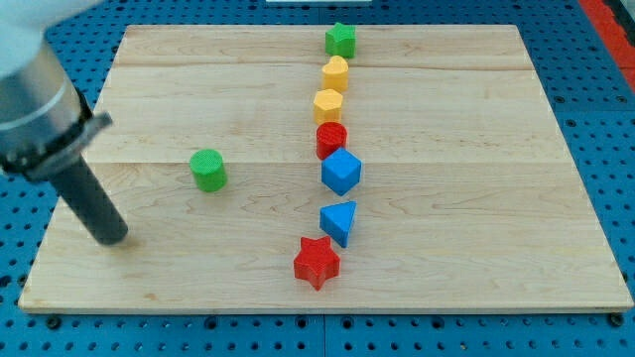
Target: Push the green in between the blue blocks
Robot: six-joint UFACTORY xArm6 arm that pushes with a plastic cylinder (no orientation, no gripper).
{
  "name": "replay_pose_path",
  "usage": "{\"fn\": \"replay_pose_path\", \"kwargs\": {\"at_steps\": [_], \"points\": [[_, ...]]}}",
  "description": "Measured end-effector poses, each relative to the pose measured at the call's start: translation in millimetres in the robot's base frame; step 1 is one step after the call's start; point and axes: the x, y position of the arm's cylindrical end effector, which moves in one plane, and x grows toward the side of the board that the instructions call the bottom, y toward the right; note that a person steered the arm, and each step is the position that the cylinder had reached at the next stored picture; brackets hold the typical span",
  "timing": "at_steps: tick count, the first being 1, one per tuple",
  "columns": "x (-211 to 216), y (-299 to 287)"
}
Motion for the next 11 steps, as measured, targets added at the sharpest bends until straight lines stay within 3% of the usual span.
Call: {"fn": "replay_pose_path", "kwargs": {"at_steps": [1,2,3,4,6,8,9,11], "points": [[-35.3,29.4],[-44.3,68.1],[-78.1,24.0],[-83.2,72.4],[-38.6,113.0],[-54.6,144.3],[-40.5,177.0],[-21.3,188.5]]}}
